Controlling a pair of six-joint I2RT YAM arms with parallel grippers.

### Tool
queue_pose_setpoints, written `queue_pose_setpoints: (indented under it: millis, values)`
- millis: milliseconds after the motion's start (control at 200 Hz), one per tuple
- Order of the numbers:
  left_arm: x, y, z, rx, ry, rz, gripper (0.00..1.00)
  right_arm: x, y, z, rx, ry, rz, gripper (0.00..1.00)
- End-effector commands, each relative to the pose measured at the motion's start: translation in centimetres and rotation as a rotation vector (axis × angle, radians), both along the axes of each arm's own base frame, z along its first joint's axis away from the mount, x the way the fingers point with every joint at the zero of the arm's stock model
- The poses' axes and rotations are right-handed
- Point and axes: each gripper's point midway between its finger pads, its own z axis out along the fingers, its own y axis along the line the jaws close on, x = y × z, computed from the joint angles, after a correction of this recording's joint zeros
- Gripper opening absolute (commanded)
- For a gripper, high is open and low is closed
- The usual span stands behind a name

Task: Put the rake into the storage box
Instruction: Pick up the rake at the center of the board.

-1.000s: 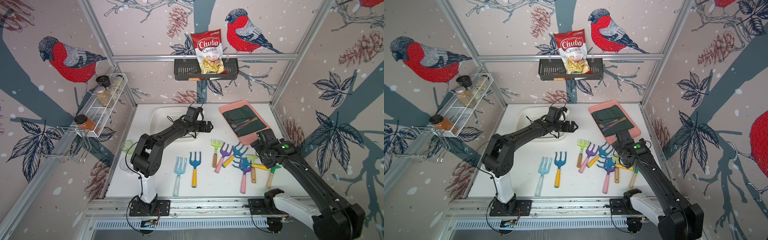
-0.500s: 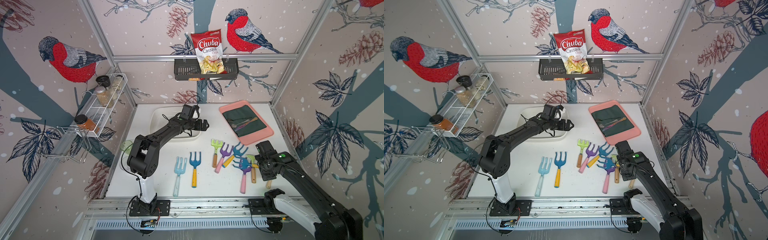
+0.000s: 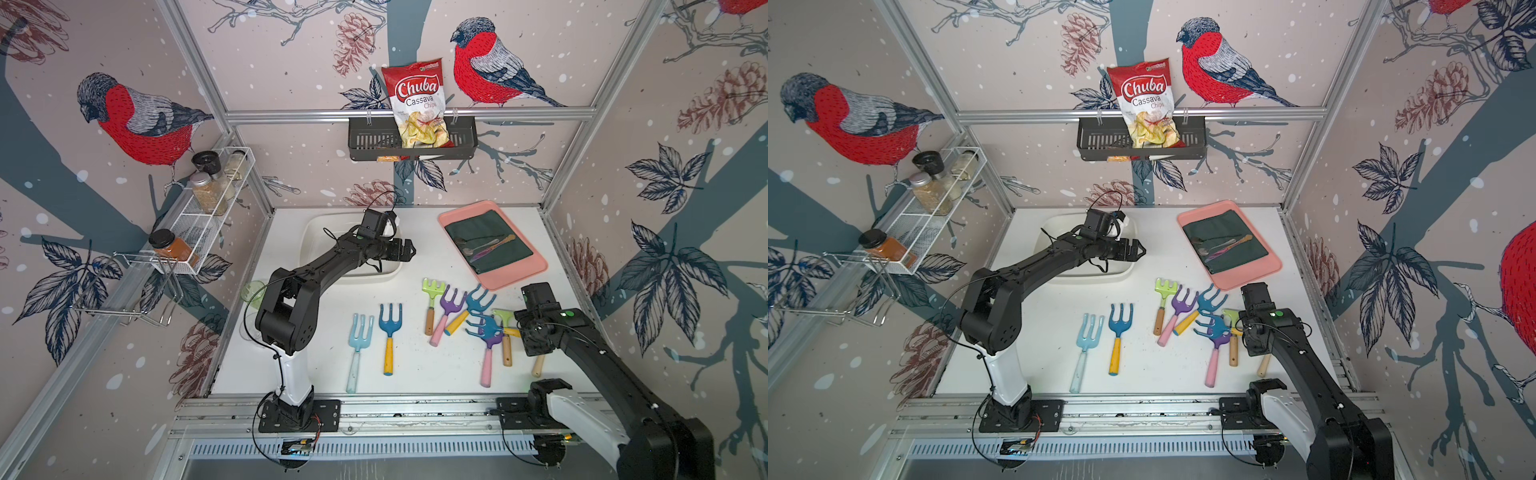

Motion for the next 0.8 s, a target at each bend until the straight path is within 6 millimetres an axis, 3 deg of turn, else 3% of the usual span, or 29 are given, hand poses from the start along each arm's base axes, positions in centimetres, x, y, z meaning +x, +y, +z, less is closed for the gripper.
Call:
queue_pose_setpoints:
  millis: [0,450,795]
  values:
    - [0.07,0.15,0.04,0.005,-0.002,-0.007,0.98,0.82,-0.17,0.20,-0.016,-0.023,0.019,0.73]
    - [0.21,0.30,0.06,0.010,-0.002,-0.002,0.98,1.18,-0.35,-0.28,-0.020,-0.043,0.027,0.63]
    - [0.46,0.18,0.53,0.009,-0.003,-0.002,0.98,0.85,-0.12,0.02,0.004,-0.068,0.024,0.42]
